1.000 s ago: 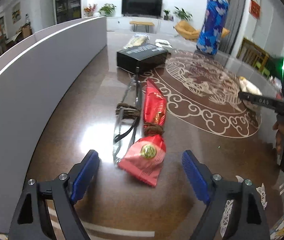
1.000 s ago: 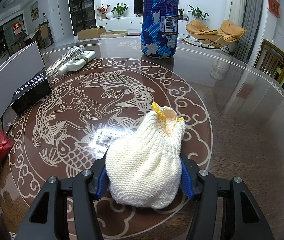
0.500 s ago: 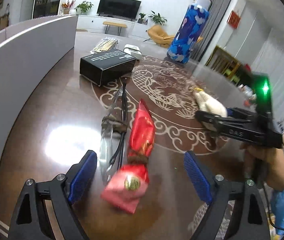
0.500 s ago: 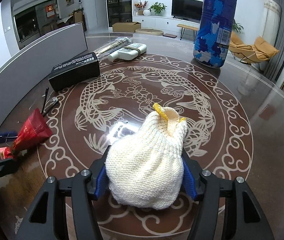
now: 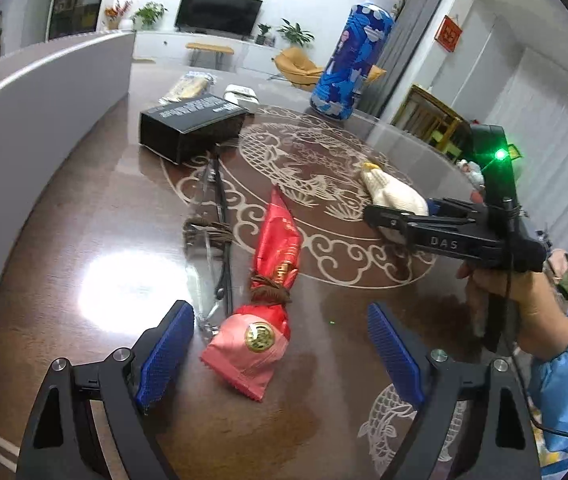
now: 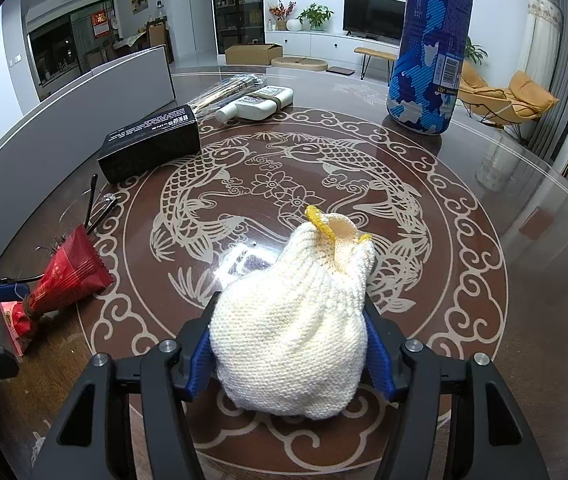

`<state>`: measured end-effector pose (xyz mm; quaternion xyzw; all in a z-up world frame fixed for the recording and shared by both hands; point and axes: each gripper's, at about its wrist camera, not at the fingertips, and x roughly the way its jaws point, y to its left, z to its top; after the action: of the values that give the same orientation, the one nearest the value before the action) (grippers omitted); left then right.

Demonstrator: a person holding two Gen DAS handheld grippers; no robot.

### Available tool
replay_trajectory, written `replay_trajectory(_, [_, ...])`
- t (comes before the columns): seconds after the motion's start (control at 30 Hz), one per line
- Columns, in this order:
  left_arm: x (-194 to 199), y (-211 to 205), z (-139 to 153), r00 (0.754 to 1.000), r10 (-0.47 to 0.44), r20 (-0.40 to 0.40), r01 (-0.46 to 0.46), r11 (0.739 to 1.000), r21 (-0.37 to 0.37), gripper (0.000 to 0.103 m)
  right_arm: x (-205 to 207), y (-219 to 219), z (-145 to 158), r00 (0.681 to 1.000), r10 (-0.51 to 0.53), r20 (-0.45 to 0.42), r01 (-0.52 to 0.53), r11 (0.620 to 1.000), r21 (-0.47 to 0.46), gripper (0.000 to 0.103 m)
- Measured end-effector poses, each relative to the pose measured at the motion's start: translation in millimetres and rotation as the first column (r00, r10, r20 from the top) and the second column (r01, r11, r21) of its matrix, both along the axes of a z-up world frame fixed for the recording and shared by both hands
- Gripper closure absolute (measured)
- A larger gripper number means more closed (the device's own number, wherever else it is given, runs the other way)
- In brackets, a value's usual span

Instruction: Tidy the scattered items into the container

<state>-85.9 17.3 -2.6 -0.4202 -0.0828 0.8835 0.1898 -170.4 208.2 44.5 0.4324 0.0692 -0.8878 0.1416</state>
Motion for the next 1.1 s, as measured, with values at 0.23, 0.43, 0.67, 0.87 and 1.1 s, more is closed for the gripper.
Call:
replay_trajectory(0.23, [-1.0,-26.5,-1.9,0.99,0.137,0.015,-0.137,0.991,0.012,0.015,-0.1,0.0,0.0,1.0,0.0,0.0,0.0,1.0,0.001,0.04])
replay_trajectory(0.43, [-0.7,-30.2,9.9,0.97,0.229,-0.08,-0.237,0.965,-0.11,0.015,-0.2,0.1,0.0,1.0,0.0,0.0,0.0,1.0,0.0,0.04])
replay_trajectory(0.67, [-25.3,-39.4,-3.4,0.957,0.29,0.005,-0.286,0.945,-0.162,0.015,-0.3,-0.2,0.0,1.0,0.0,0.0,0.0,1.0,0.0,0.04])
replay_trajectory(0.87, [-25.2,-31.3,-5.6,0.977,0.215,0.004,-0.212,0.965,-0.154,0.015,-0.4,-0.6,-0.2,1.0,0.0,0.0,0.0,1.0,0.0,0.04])
replay_trajectory(1.1, [-35.2,-5.4,-6.4,0.992,0.129,0.013,-0.122,0.96,-0.252,0.008,-1.9,0.7,0.1,1.0,0.012,0.002,-0.012,1.0,-0.01,0.038])
